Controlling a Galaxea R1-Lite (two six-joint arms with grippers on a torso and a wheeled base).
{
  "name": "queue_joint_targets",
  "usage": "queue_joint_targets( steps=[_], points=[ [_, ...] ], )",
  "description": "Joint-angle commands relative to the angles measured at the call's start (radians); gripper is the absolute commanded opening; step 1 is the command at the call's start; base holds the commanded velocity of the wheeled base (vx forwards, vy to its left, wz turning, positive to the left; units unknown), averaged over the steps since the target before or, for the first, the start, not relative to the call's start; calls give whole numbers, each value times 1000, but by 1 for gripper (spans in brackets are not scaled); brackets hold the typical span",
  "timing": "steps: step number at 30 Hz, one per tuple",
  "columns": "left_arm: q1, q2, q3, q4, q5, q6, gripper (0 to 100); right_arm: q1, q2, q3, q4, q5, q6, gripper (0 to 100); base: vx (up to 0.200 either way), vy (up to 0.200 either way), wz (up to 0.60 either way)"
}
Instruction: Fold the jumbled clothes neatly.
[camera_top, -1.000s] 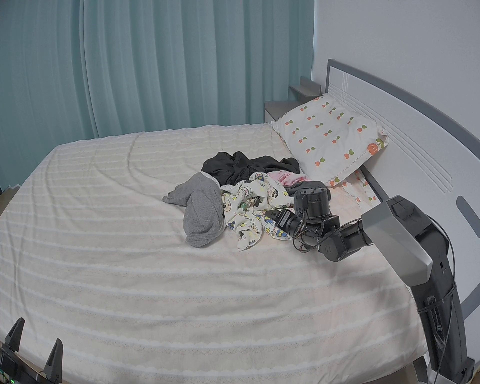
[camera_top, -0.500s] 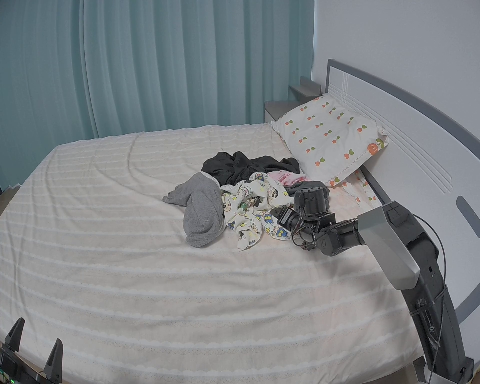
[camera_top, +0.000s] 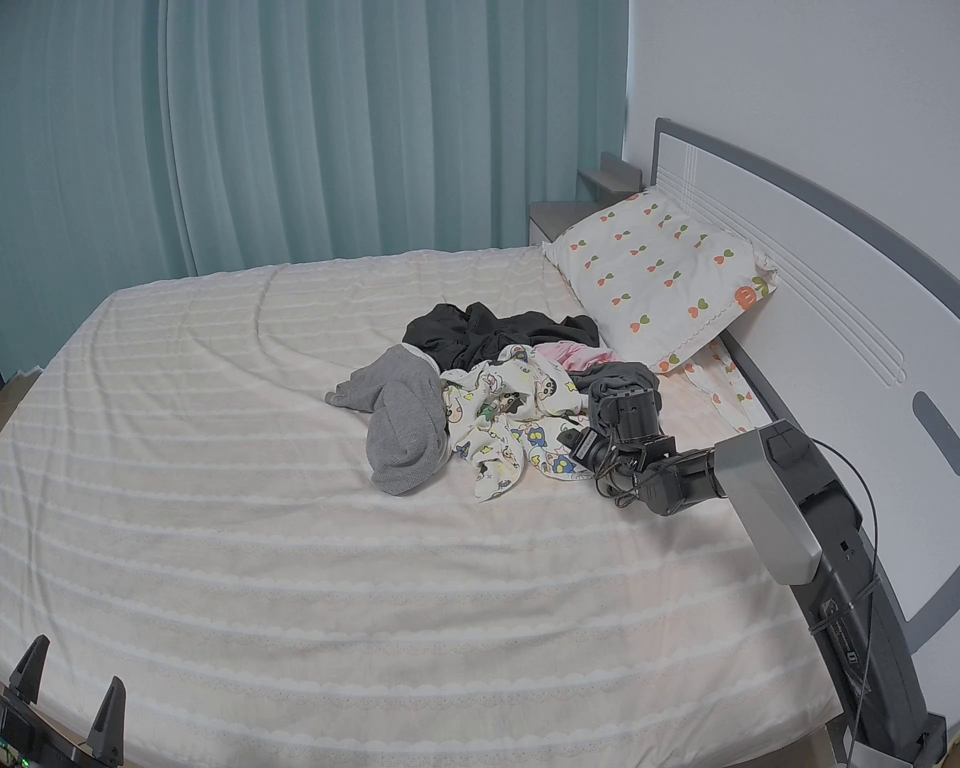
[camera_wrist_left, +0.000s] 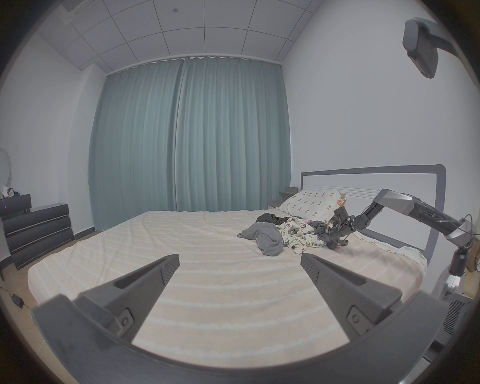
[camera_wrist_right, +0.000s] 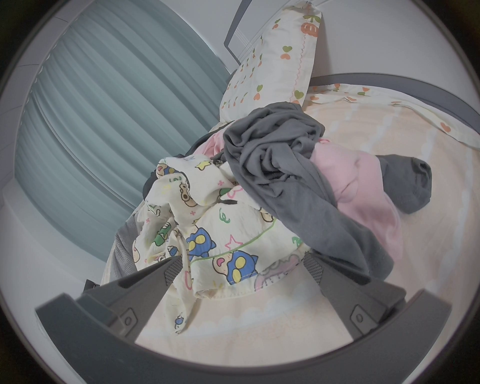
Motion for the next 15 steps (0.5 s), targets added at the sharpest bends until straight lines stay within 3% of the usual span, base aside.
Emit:
queue_joint_targets(
  steps=[1,15],
  points=[
    [0,-16,16,0,0,0,100,0,30,-3,2,-1,0,100,0,0,0],
    [0,-16,16,0,0,0,100,-15,92,-3,11,-23,2,100,0,0,0]
  ],
)
